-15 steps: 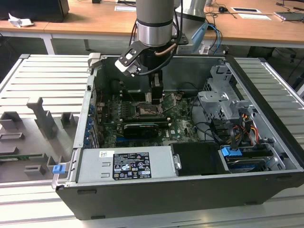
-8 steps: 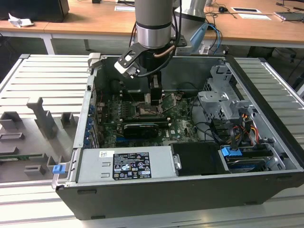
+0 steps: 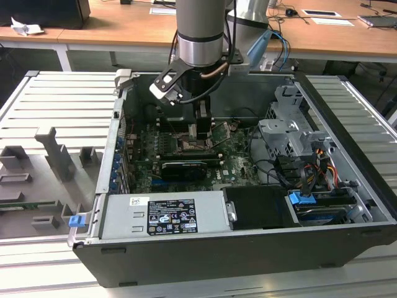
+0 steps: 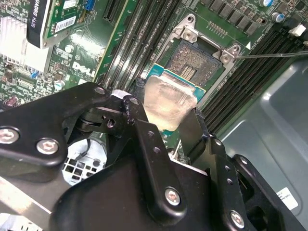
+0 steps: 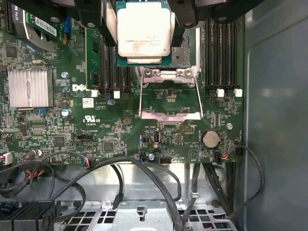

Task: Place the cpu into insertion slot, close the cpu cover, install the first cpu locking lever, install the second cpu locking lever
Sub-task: 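Place the cpu into insertion slot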

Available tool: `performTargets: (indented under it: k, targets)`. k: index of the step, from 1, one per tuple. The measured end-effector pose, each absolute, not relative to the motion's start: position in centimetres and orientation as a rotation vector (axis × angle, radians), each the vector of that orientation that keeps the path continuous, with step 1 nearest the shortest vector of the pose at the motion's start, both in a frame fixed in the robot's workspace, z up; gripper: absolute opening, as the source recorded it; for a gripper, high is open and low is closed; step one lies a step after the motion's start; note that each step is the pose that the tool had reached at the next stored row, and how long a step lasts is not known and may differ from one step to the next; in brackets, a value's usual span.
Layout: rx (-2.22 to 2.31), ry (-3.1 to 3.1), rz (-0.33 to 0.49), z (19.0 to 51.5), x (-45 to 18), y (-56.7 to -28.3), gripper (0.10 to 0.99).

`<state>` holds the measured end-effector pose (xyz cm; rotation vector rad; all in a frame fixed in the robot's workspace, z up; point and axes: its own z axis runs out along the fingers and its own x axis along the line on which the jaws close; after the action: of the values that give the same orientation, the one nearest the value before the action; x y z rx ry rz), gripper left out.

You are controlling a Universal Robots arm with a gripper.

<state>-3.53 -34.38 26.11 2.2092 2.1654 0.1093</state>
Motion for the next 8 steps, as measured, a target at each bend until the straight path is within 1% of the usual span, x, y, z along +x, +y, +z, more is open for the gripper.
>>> performTargets:
  k: [8]
  targets:
    - [2.209,2.165,0.109,25.74,-3.53,-34.38,0.529]
